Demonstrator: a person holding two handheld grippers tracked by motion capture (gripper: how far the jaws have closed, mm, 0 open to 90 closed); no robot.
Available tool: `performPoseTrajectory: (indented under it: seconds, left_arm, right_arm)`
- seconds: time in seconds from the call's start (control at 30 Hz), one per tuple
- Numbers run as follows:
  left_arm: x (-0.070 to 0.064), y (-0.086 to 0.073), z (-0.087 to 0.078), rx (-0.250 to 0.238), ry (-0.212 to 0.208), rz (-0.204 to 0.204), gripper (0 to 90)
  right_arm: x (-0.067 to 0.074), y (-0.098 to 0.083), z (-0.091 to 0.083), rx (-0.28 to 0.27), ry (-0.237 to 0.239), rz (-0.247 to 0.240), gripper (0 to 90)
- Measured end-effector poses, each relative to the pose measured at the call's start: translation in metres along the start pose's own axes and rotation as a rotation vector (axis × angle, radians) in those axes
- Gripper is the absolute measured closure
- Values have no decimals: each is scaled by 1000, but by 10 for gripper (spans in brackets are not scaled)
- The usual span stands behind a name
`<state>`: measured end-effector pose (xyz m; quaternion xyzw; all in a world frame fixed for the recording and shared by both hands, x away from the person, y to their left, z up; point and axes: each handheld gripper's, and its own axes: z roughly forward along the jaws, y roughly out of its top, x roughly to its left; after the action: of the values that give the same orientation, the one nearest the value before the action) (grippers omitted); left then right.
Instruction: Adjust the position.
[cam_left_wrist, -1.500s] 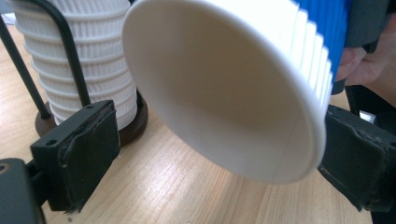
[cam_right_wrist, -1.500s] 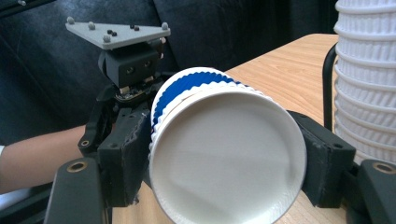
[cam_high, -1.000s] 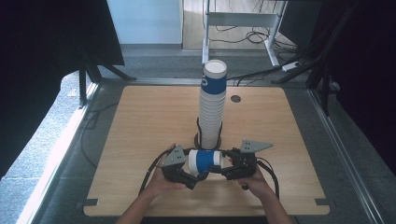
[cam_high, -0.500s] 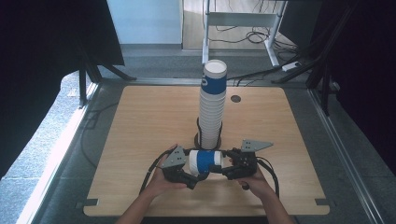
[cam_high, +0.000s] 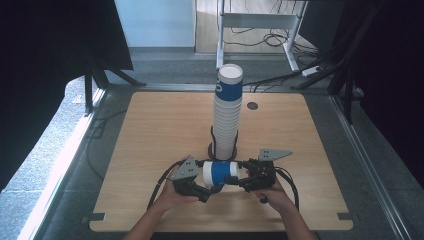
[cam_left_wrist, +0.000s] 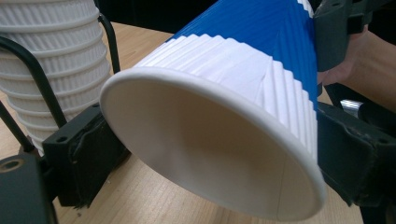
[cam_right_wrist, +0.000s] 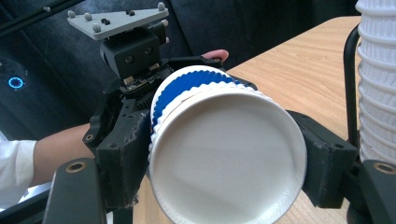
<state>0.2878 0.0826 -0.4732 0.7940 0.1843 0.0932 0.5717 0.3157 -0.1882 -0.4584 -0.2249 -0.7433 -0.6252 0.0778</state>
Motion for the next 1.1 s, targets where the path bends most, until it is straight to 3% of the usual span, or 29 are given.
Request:
performPoseTrajectory:
  seconds: [1.1]
  left_arm:
    - [1, -3, -3, -16, -20, 28, 112]
  right_arm:
    - [1, 0, 0, 7, -7, -18, 250]
